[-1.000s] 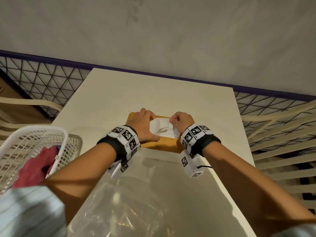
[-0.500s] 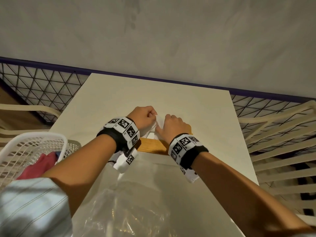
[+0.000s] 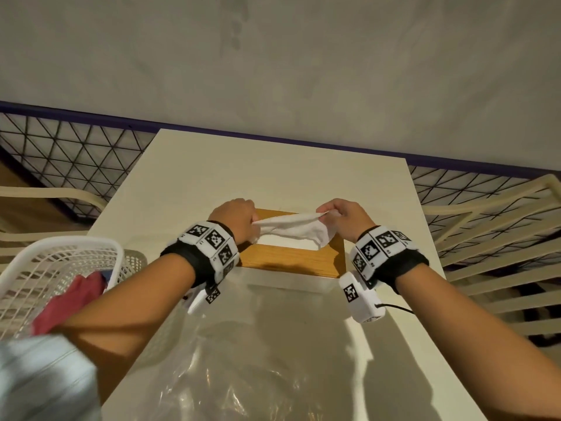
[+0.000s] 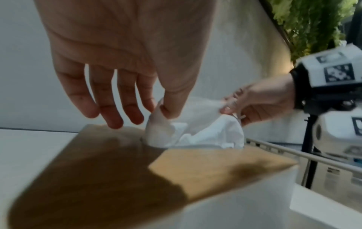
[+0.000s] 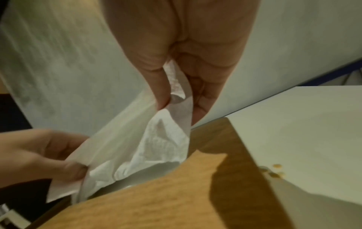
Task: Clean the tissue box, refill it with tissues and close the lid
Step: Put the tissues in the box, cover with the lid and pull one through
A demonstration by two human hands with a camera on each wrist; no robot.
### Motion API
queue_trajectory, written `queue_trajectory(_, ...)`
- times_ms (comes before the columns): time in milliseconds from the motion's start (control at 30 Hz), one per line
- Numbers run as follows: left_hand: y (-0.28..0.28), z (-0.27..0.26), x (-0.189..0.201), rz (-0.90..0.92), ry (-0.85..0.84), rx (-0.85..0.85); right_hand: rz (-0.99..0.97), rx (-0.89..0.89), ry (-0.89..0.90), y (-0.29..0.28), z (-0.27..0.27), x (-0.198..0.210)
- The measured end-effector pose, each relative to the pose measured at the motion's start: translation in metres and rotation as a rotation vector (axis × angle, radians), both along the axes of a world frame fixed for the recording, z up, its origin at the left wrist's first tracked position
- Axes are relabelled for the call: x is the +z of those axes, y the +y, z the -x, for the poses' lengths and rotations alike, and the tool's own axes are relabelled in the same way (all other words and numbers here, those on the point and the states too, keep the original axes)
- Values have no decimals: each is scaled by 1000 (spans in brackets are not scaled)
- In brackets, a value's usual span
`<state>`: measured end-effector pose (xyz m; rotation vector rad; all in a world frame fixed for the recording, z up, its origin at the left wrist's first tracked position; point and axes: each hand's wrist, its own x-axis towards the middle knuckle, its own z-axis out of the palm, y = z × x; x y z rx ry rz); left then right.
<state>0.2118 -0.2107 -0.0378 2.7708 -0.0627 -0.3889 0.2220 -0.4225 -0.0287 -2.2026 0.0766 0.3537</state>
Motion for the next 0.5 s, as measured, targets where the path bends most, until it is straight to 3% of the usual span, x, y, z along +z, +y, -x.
queue_trajectory(267, 24, -13, 5, 338, 9, 99, -95, -54, 116, -19, 6, -7)
queue_trajectory(367, 30, -20, -6, 465, 6, 236, -163, -163, 103, -11, 5, -4)
queue_trajectory(500, 35, -20, -17, 731, -8, 412, -99, -238, 54, -2, 3, -3)
